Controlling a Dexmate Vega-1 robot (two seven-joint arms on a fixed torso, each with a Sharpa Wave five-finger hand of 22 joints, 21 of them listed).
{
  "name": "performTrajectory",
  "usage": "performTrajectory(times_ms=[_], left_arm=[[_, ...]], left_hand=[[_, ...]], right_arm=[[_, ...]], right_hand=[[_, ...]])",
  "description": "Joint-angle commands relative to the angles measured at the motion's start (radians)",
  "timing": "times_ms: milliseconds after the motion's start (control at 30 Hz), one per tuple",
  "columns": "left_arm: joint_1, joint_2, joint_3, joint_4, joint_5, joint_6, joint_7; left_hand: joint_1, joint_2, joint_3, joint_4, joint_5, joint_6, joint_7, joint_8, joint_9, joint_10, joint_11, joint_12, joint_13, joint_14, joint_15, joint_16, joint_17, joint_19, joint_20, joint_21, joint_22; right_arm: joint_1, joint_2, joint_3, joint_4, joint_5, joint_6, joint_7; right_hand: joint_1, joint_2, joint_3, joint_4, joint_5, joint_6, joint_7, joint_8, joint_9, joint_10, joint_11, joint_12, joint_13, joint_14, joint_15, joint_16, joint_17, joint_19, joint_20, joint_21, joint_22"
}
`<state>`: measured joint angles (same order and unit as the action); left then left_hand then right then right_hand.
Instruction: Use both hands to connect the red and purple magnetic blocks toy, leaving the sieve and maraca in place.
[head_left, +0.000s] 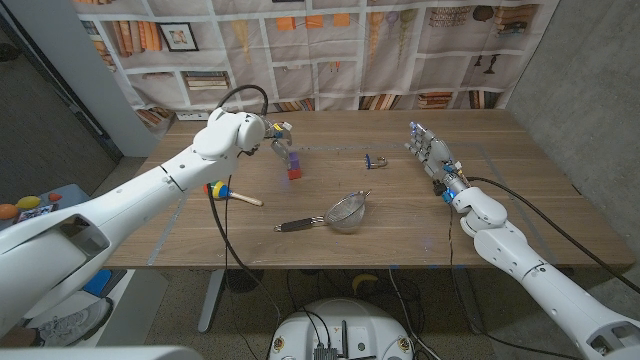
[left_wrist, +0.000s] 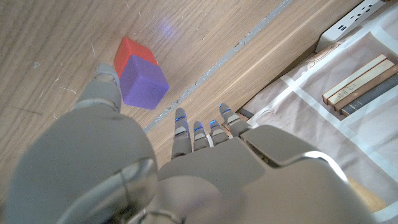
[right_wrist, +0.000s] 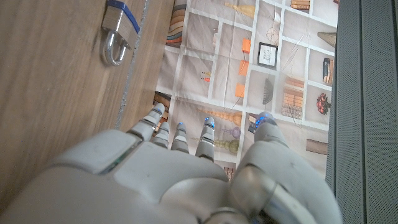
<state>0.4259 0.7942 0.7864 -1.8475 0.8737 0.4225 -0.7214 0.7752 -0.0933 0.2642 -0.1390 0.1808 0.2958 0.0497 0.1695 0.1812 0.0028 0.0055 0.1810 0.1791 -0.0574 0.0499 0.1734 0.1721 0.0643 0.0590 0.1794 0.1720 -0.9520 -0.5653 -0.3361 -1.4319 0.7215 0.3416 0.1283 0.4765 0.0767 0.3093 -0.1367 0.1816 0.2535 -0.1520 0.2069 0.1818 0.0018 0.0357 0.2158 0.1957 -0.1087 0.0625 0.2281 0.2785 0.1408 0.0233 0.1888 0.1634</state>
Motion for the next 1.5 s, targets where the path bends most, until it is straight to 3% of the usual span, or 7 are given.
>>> performTrajectory(times_ms=[33, 633, 767, 867, 1133, 1367, 1500], left_arm=[[0.044, 0.025, -0.062, -0.060, -0.084, 0.039, 0.048], [0.248, 0.067, -0.261, -0.142, -0.420, 0.096, 0.382], [0.320, 0.042, -0.332, -0.120, -0.544, 0.044, 0.525], [0.358, 0.023, -0.363, -0.091, -0.618, -0.011, 0.619], [0.428, 0.011, -0.404, -0.044, -0.754, -0.119, 0.775], [0.466, -0.005, -0.436, 0.015, -0.855, -0.242, 0.870], [0.477, -0.013, -0.439, 0.041, -0.882, -0.287, 0.913]], left_hand=[[-0.034, 0.004, -0.007, 0.011, -0.003, -0.022, -0.008, 0.001, 0.000, -0.016, 0.013, 0.004, 0.002, -0.018, 0.004, 0.001, 0.002, -0.015, 0.003, -0.001, -0.001], [-0.092, 0.042, -0.010, 0.035, -0.002, -0.029, -0.024, 0.009, -0.002, -0.008, -0.001, 0.011, 0.001, -0.005, -0.002, 0.008, 0.002, -0.016, -0.015, 0.005, -0.001], [-0.114, 0.068, -0.008, 0.042, 0.001, -0.023, -0.039, 0.013, -0.003, 0.008, -0.027, 0.017, -0.001, 0.022, -0.011, 0.015, 0.000, 0.010, -0.046, 0.014, -0.003], [-0.117, 0.076, -0.005, 0.041, 0.002, -0.016, -0.040, 0.015, -0.004, 0.011, -0.028, 0.018, -0.001, 0.028, -0.015, 0.015, -0.001, 0.012, -0.062, 0.013, -0.003], [-0.125, 0.102, 0.002, 0.039, 0.002, -0.022, -0.074, 0.011, -0.005, 0.031, -0.049, 0.022, -0.002, 0.043, -0.029, 0.014, -0.002, 0.026, -0.071, 0.014, -0.004], [-0.135, 0.113, 0.003, 0.039, 0.000, -0.012, -0.081, 0.014, -0.005, 0.051, -0.057, 0.026, -0.002, 0.059, -0.042, 0.015, -0.003, 0.040, -0.075, 0.016, -0.004], [-0.158, 0.150, 0.009, 0.054, -0.001, -0.010, -0.078, 0.014, -0.005, 0.053, -0.054, 0.024, -0.002, 0.058, -0.043, 0.013, 0.000, 0.042, -0.079, 0.014, -0.004]], right_arm=[[0.012, 0.007, -0.006, 0.009, -0.008, -0.008, -0.010], [0.016, 0.010, -0.002, 0.020, -0.020, 0.005, -0.022], [0.017, 0.016, 0.003, 0.032, -0.024, 0.025, -0.028], [0.019, 0.007, 0.004, 0.023, -0.029, 0.013, -0.033], [0.035, -0.007, -0.006, 0.014, -0.042, -0.015, -0.034], [0.044, -0.005, -0.015, 0.013, -0.054, -0.024, -0.041], [0.049, -0.004, -0.018, 0.012, -0.060, -0.026, -0.047]], right_hand=[[0.004, 0.012, 0.000, -0.003, 0.001, 0.010, -0.002, -0.001, 0.001, 0.007, 0.006, 0.002, 0.001, 0.004, 0.004, -0.005, 0.001, 0.008, -0.003, -0.002, 0.002], [0.000, 0.014, -0.001, -0.006, 0.001, 0.011, -0.019, -0.007, 0.001, 0.012, 0.000, -0.001, 0.001, 0.009, 0.004, -0.004, -0.003, 0.015, -0.003, 0.000, 0.003], [-0.002, 0.015, -0.001, -0.006, 0.000, 0.002, -0.016, -0.012, 0.001, 0.015, -0.001, 0.000, 0.001, 0.011, 0.001, -0.003, -0.004, 0.018, -0.005, 0.000, 0.003], [-0.005, 0.016, -0.002, -0.005, 0.000, -0.003, -0.019, -0.015, 0.001, 0.021, -0.004, 0.002, 0.000, 0.017, -0.002, -0.001, -0.004, 0.022, -0.007, 0.002, 0.003], [-0.017, 0.018, -0.006, 0.000, -0.002, -0.036, -0.023, -0.027, 0.000, 0.036, -0.005, 0.004, 0.000, 0.030, -0.011, 0.004, -0.006, 0.031, -0.008, 0.003, 0.003], [-0.024, 0.020, -0.008, 0.002, -0.003, -0.036, -0.024, -0.026, 0.000, 0.044, -0.006, 0.005, 0.000, 0.035, -0.015, 0.005, -0.007, 0.035, -0.009, 0.003, 0.003], [-0.030, 0.021, -0.010, 0.003, -0.004, -0.057, -0.021, -0.032, -0.001, 0.050, -0.008, 0.005, 0.000, 0.040, -0.024, 0.006, -0.009, 0.040, -0.013, 0.004, 0.003]])
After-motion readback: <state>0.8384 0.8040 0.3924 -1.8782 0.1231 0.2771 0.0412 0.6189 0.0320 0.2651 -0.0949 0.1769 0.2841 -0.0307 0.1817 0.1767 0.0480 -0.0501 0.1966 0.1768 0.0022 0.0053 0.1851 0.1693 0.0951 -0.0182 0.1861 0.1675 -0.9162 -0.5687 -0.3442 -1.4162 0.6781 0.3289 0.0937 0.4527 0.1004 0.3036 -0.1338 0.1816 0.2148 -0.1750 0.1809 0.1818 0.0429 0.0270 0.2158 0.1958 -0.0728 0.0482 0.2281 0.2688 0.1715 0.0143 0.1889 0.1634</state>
